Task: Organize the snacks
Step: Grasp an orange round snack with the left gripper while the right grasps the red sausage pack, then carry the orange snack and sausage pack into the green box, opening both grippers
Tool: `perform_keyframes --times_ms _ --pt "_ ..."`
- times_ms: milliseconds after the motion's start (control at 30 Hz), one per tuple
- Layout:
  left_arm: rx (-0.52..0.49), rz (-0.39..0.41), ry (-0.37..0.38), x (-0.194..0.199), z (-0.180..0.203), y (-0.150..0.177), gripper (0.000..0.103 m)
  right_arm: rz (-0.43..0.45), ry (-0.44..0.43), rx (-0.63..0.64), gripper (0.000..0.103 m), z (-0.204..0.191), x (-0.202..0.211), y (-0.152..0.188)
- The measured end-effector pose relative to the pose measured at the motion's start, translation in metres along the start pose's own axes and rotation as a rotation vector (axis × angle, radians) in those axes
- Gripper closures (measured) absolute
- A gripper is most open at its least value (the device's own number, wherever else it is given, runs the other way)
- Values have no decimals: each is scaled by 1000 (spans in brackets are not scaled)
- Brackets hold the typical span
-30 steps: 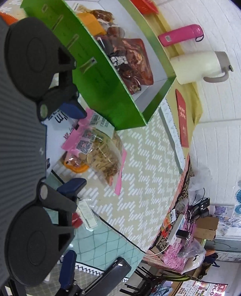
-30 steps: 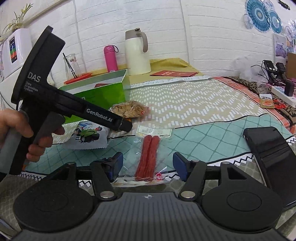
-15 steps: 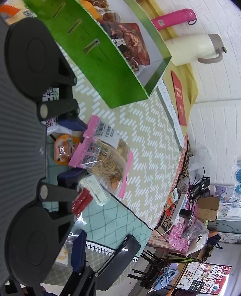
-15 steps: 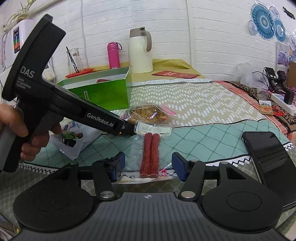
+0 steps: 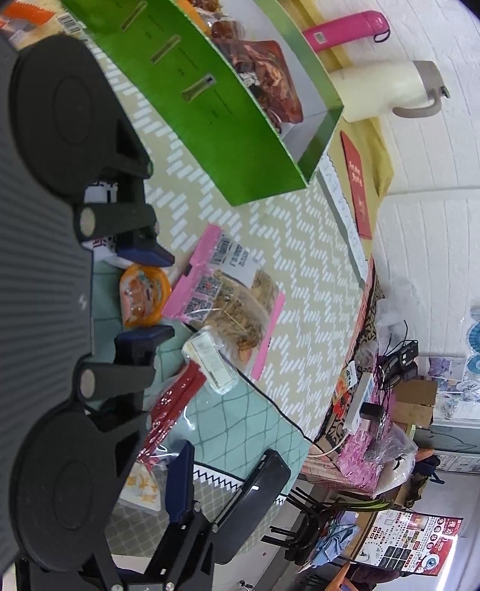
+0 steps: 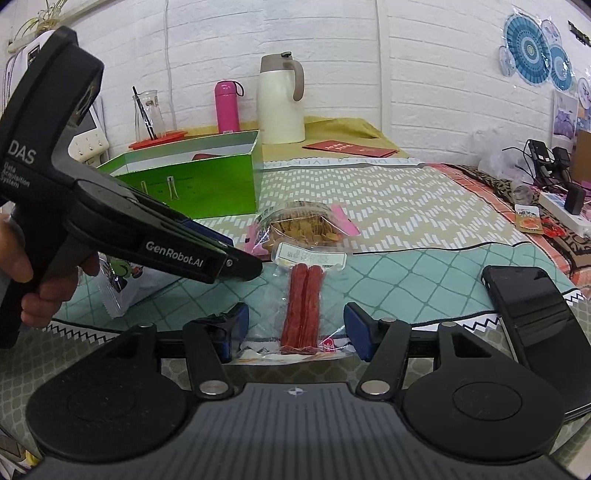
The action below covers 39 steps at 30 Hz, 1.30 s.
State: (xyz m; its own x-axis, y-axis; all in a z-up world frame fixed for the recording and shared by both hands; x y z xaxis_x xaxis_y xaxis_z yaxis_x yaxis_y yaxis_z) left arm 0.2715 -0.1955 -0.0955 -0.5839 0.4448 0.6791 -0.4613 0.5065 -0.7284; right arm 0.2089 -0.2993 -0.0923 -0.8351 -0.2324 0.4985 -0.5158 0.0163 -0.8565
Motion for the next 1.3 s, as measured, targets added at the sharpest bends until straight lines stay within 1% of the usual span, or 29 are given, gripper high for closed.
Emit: perform_keyframes --times_ms 33,67,133,200,300,333,367,433,467,567,633,700,833,900,967,1100,1200,1300 --pt "-1 0 3 0 0 0 74 -1 5 7 6 -1 0 0" --pt "3 -4 6 1 0 0 74 -3 13 15 9 -2 -1 1" --pt "1 -8 14 2 0 0 74 -2 22 32 11 -3 -1 1" --pt "2 5 9 2 1 2 73 9 17 38 15 -1 -3 0" --pt "11 43 -7 4 1 6 73 30 5 17 25 3 -3 -3" --pt "13 43 -8 6 2 7 74 41 5 10 42 3 0 -6" --pt "30 37 0 9 2 8 74 57 5 9 72 3 5 -10" --pt "67 33 28 16 2 12 75 44 -5 13 73 1 9 -12" --pt "81 39 26 20 0 13 75 35 -3 22 74 0 10 -10" --pt "136 59 36 33 -8 14 75 36 7 13 74 -2 12 -9" --pt "169 74 58 45 -14 13 75 44 5 11 74 -3 14 -12" --pt "188 98 61 60 -20 10 75 61 -6 17 74 -8 20 -18" --pt "223 167 48 90 -37 -2 75 120 -61 40 73 -24 33 -38" --pt "251 200 27 103 -54 -9 75 137 -109 49 72 -32 32 -49" --pt "286 221 -16 112 -76 -16 75 141 -153 52 72 -39 24 -60" --pt "360 231 -87 119 -118 -26 75 148 -228 42 71 -50 -2 -85" --pt "407 227 -155 114 -151 -31 75 149 -252 40 70 -57 -25 -107" --pt "470 204 -164 102 -177 -34 75 149 -254 48 70 -61 -47 -128"
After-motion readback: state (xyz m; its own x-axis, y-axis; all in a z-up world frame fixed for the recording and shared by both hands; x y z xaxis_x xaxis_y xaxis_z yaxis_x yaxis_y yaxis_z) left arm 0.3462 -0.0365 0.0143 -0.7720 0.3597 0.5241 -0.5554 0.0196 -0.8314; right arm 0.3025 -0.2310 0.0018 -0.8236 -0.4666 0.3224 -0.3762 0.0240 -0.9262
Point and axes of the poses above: each gripper's, at about its wrist camera, not at the fingertips, and x roughly against the way its jaws point, z to its right, y to its underside, the point moved 8 cm from there along -x, roughly the way its jaws point, and after that the axes turned 8 degrees about -y, right-handed, at the moved point
